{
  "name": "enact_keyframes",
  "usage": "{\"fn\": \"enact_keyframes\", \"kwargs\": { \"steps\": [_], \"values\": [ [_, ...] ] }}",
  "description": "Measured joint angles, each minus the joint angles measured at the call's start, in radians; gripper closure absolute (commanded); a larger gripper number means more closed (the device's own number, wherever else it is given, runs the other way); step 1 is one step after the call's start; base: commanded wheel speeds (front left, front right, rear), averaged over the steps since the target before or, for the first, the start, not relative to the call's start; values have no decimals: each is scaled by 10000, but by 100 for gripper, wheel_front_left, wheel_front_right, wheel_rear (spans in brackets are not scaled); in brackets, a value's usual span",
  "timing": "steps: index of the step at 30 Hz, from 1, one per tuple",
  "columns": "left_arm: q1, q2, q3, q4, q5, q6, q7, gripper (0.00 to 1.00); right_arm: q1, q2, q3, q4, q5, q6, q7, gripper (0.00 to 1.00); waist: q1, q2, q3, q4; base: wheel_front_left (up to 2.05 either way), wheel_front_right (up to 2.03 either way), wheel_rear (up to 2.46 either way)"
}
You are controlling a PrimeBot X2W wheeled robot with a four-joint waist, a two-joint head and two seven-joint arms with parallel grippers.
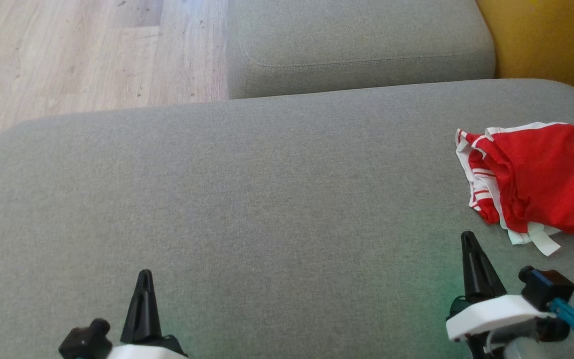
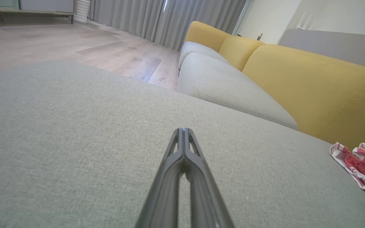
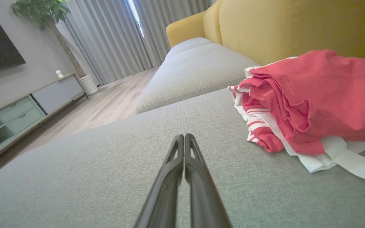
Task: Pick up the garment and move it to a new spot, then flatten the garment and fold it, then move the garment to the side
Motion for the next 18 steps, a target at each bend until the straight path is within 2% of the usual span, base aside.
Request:
{"fn": "enact_keyframes", "kwargs": {
  "steps": [18],
  "values": [
    [-190, 0, 320, -12, -1860, -100, 516, 100, 1, 2, -303, -155, 2061, 0, 529, 100, 0, 0, 57, -6, 0, 0, 0]
  ]
}}
